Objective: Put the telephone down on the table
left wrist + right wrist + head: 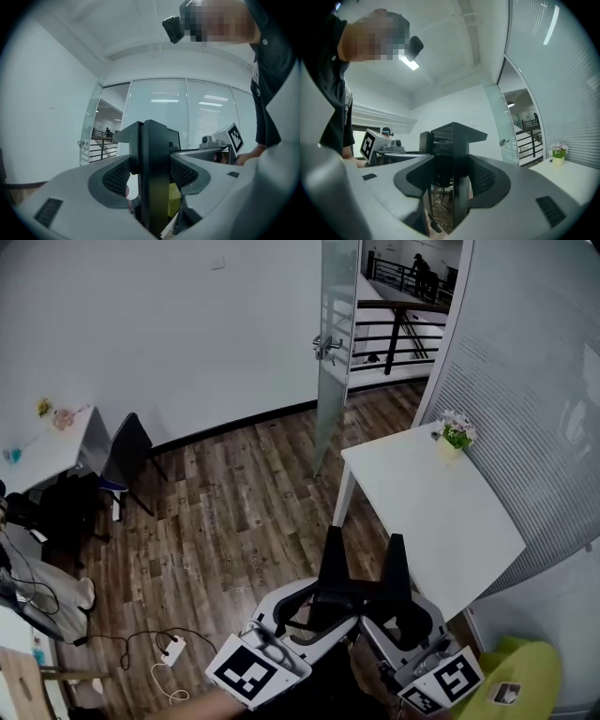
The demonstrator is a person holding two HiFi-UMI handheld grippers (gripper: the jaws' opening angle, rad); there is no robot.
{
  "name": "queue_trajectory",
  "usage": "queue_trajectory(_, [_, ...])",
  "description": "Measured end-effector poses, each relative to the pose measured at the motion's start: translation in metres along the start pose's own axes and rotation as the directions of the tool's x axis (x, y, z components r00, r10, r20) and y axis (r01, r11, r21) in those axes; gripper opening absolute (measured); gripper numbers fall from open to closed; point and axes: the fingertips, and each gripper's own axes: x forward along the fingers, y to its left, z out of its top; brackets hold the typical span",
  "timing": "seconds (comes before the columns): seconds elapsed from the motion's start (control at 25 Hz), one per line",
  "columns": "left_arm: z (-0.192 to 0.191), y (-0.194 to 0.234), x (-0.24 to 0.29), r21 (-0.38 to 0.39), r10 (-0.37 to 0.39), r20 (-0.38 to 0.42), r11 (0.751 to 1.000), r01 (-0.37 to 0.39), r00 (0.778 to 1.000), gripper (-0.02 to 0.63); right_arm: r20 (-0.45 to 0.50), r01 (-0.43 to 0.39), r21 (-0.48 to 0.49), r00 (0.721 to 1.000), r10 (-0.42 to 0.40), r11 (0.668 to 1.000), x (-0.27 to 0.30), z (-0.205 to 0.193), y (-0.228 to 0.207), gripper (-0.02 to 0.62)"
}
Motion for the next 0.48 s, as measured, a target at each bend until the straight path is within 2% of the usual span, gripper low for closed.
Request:
queue_trajectory(0.2, [0.012,0.027,0.050,0.008,0.004,-0.005,1.000,-0.004,1.000,0.273,0.006,-0.007,0.005,1.000,0.007,1.000,0.023,0.013,-0.051,0.238])
queue_trajectory(0.48, [0.020,0.048,0.146,0.023,-0.006,-0.024,1.000,0.006,1.000,0.273,0.025,0.007,0.011,1.000,-0.007,1.000,0.033,0.028,-0.149,0.238])
